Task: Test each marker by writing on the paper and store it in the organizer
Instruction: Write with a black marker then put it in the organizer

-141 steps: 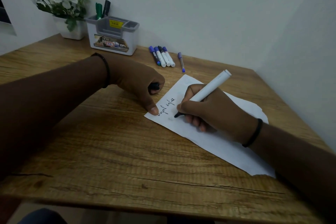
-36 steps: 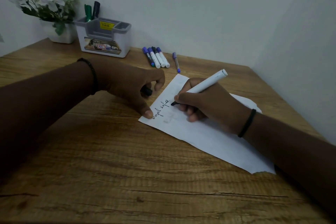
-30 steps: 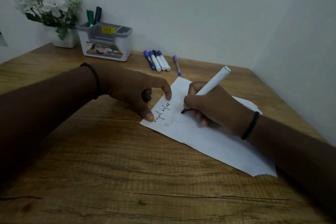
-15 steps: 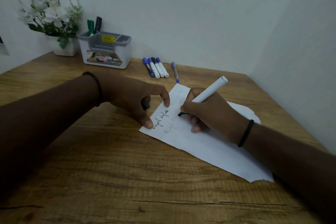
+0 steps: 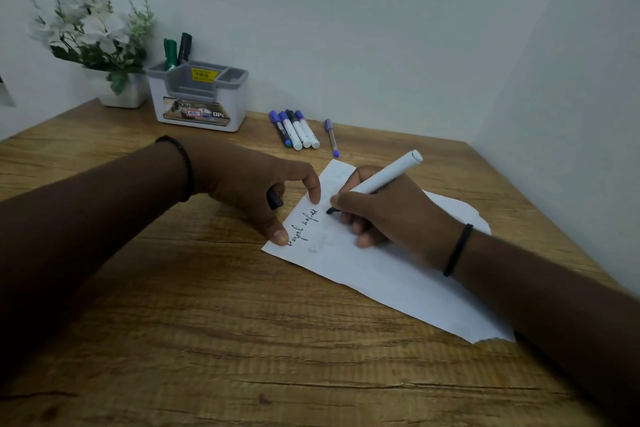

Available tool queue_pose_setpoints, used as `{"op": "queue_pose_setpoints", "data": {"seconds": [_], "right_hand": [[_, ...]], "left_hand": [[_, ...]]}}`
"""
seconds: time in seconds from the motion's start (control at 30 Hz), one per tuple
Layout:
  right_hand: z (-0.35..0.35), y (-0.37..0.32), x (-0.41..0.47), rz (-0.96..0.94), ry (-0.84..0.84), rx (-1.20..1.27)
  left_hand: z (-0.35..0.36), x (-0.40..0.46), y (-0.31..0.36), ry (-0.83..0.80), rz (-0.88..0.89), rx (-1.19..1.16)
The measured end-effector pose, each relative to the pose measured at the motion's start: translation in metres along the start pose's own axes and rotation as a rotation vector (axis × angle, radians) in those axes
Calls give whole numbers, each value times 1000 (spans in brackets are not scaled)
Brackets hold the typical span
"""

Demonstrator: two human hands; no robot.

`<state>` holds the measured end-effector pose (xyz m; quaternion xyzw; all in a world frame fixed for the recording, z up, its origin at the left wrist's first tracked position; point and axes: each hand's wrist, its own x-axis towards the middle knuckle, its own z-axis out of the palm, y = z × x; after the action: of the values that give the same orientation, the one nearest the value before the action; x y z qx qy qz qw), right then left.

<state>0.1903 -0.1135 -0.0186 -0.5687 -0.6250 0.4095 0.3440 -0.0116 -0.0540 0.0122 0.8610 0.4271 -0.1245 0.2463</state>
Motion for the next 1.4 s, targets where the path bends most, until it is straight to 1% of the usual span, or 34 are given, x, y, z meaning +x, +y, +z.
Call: {"op": "queue_pose_setpoints", "data": {"seconds": [0.07, 0.13, 0.37, 0.5, 0.67, 0.73, 0.83, 0.97, 1.03, 1.1, 1.17, 1.27, 1.33, 1.4], "right_hand": [[-1, -1, 1, 13, -9, -2], [-2, -1, 2, 36, 19, -2], [-5, -1, 4, 46, 13, 5], [-3, -3, 7, 31, -33, -25], [-11, -1, 6, 61, 10, -81], [-10, -2, 6, 62, -15, -75], [-12, -2, 9, 80, 41, -67], [-16, -4, 6, 74, 21, -28], [-22, -6, 4, 0, 47, 65], [-28, -7, -1, -88, 83, 140], [-29, -8, -6, -143, 41, 250], [-21, -14, -13, -167, -44, 437], [-16, -20, -15, -196, -45, 471], [-11, -24, -17, -245, -17, 435]], "left_hand": [[-1, 2, 0, -35, -1, -18], [0, 2, 2, -46, -7, -12], [-3, 7, 0, -28, -13, -3], [-1, 7, -1, -22, -8, -9], [0, 5, -2, -8, -4, -4], [0, 5, -3, -6, 7, -15], [0, 5, -2, -19, 8, 0], [1, 4, -3, -3, 25, -29], [3, 3, -6, 25, 37, -61], [6, -1, -14, 89, 76, -153], [7, -6, -21, 192, 138, -290], [6, -8, -23, 340, 198, -381], [8, -6, -17, 379, 260, -443], [10, -5, -13, 405, 313, -540]]}}
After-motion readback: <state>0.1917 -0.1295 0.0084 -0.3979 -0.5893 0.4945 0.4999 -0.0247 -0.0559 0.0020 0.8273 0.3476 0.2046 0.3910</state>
